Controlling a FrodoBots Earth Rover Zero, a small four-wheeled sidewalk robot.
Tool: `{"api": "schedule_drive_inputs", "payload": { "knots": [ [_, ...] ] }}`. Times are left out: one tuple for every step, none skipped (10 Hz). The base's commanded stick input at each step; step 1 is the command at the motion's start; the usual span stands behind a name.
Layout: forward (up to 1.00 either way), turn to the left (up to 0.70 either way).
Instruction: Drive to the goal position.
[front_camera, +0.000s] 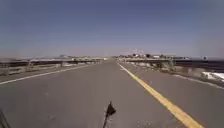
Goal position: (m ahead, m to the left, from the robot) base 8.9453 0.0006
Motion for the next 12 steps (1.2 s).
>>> {"api": "schedule_drive_inputs", "payload": {
  "knots": [
    [1.0, -0.01],
    [1.0, -0.01],
    [1.0, -0.01],
    [1.0, -0.01],
    [1.0, -0.01],
    [1.0, -0.01],
    [1.0, -0.01],
    [1.0, -0.01],
    [1.0, -0.01],
    [1.0, -0.01],
    [1.0, -0.01],
    [1.0, -0.01]
  ]
}}
